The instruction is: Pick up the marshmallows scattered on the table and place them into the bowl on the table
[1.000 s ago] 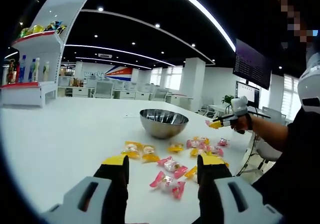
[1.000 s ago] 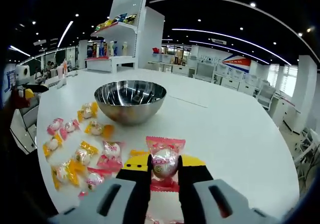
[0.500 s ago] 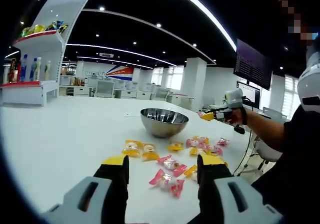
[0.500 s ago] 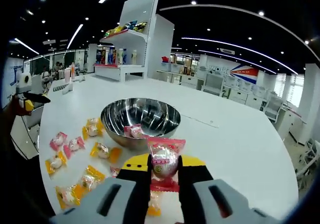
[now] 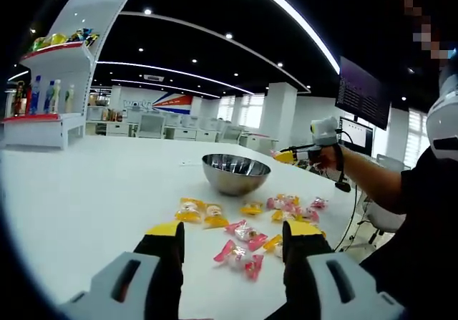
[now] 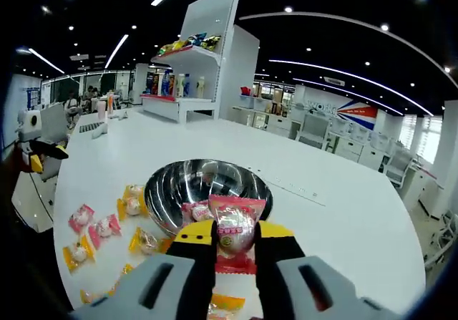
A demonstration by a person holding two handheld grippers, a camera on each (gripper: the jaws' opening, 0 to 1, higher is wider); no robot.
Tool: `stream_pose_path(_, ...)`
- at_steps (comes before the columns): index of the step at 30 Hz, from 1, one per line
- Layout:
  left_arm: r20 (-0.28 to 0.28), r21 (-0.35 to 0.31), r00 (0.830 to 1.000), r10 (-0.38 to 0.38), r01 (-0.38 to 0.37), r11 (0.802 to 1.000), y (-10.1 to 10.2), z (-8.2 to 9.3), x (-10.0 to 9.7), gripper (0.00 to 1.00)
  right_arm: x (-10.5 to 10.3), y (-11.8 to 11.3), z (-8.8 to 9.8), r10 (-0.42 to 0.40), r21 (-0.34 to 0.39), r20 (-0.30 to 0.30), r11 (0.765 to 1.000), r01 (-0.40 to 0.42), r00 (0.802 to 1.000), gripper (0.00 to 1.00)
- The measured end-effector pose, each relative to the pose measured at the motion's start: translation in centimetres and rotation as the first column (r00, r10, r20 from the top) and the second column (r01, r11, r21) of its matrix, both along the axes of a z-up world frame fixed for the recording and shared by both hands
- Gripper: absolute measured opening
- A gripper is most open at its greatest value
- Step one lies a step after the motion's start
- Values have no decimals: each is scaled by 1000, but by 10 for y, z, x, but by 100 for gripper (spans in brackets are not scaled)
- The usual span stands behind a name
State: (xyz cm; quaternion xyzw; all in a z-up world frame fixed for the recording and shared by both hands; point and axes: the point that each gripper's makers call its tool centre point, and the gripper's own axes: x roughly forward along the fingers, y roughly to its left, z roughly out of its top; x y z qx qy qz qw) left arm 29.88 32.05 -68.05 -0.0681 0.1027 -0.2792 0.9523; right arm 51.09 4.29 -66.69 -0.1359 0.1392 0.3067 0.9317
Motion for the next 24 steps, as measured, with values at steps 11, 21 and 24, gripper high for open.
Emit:
stream_pose_path(11, 1, -1, 1000, -9, 9, 1000, -2, 1, -1, 55, 19, 34, 9, 43, -8, 5, 999, -43, 999, 22)
stream_pose_path(21, -2, -1, 1000, 7, -7, 1000, 4, 1, -2, 56, 35, 64, 1, 78, -24, -18, 997, -78, 997, 22)
stream_pose_path(24, -3, 1, 1000, 9, -9, 1000, 5, 1, -1, 55, 38, 71, -2, 83, -26, -25, 996, -84, 996, 22)
